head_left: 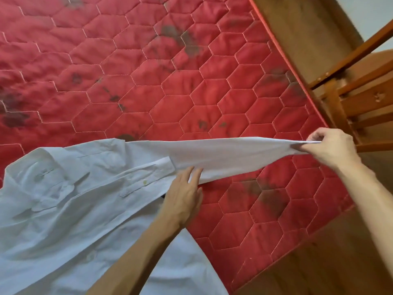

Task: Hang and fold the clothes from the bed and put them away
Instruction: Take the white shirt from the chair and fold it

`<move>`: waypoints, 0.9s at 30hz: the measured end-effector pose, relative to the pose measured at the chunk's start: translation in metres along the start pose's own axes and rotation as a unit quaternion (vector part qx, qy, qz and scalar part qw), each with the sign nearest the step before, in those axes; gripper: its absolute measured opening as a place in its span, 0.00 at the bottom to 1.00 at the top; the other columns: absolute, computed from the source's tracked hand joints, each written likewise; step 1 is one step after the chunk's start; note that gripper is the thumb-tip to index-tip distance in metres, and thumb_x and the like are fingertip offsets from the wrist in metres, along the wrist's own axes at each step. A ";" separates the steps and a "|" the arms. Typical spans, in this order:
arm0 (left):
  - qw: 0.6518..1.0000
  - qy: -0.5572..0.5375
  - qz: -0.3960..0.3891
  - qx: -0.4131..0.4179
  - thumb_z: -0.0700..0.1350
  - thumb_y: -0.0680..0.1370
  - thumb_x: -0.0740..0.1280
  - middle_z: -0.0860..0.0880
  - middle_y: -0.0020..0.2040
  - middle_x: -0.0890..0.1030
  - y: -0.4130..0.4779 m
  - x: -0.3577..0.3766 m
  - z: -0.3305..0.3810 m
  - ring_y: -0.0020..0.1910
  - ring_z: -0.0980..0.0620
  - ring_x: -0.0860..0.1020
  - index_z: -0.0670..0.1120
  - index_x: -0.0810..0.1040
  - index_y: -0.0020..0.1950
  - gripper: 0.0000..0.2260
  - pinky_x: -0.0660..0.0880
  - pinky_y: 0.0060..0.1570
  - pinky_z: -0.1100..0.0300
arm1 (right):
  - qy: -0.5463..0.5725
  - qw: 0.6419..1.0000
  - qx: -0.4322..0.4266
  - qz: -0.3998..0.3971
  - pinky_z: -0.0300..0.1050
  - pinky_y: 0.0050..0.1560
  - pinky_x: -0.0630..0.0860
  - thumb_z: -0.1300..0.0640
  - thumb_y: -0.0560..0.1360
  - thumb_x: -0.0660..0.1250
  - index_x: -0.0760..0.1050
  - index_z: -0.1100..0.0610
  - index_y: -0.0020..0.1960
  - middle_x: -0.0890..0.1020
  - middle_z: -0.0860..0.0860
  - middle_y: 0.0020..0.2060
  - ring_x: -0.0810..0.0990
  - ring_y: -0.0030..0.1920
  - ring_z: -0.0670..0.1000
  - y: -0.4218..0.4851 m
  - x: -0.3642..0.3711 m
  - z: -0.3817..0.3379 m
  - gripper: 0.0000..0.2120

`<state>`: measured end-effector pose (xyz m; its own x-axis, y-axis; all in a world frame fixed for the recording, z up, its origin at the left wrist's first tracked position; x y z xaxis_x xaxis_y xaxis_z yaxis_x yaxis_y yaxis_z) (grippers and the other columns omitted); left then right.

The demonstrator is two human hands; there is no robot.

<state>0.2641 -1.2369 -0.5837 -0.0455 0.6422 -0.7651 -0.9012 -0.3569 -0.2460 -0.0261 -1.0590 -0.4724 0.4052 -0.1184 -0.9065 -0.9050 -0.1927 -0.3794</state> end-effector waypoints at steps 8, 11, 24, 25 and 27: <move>0.971 -0.238 -0.026 0.022 0.61 0.74 0.71 0.56 0.72 0.68 0.029 -0.034 0.075 0.66 0.60 0.71 0.53 0.58 0.78 0.38 0.71 0.64 0.62 | 0.100 0.977 -0.088 -0.169 0.37 0.36 0.75 0.54 0.70 0.76 0.84 0.50 0.48 0.86 0.51 0.39 0.82 0.39 0.50 -0.040 -0.035 -0.075 0.07; 0.932 -0.362 0.018 0.001 0.52 0.69 0.79 0.59 0.64 0.75 0.022 -0.056 0.102 0.61 0.60 0.76 0.55 0.62 0.74 0.38 0.75 0.59 0.62 | 0.140 0.966 -0.120 -0.181 0.45 0.43 0.77 0.55 0.70 0.74 0.77 0.48 0.60 0.85 0.53 0.36 0.82 0.38 0.50 -0.075 -0.006 -0.126 0.20; 0.721 -0.414 0.389 -0.397 0.33 0.74 0.68 0.52 0.39 0.82 -0.122 -0.125 -0.127 0.39 0.54 0.79 0.47 0.80 0.45 0.09 0.76 0.41 0.63 | 0.227 0.852 -0.277 -0.383 0.35 0.51 0.74 0.45 0.77 0.68 0.74 0.42 0.64 0.82 0.43 0.46 0.80 0.49 0.41 -0.211 0.161 -0.233 0.16; 0.713 -0.397 0.392 -0.426 0.36 0.74 0.69 0.51 0.41 0.82 -0.143 -0.126 -0.152 0.40 0.53 0.79 0.47 0.80 0.45 0.07 0.76 0.43 0.60 | 0.205 0.854 -0.268 -0.397 0.34 0.49 0.74 0.46 0.77 0.69 0.74 0.42 0.64 0.82 0.44 0.46 0.80 0.47 0.41 -0.215 0.170 -0.227 0.16; 0.712 -0.347 0.390 -0.470 0.40 0.74 0.71 0.49 0.42 0.82 -0.185 -0.126 -0.197 0.41 0.50 0.78 0.44 0.80 0.47 0.03 0.76 0.44 0.55 | 0.145 0.855 -0.262 -0.423 0.34 0.48 0.75 0.45 0.76 0.70 0.73 0.43 0.65 0.81 0.44 0.46 0.80 0.45 0.41 -0.220 0.189 -0.214 0.18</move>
<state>0.5215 -1.3854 -0.5591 -0.8697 0.0639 -0.4894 0.1868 -0.8752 -0.4463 0.2773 -1.2471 -0.5206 0.9702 0.0572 -0.2356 -0.1204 -0.7297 -0.6731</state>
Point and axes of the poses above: each hand's wrist, its own y-axis towards the middle knuckle, its own x-axis out of the palm, z = x × y, the point moved 1 cm from there along y, towards the middle knuckle
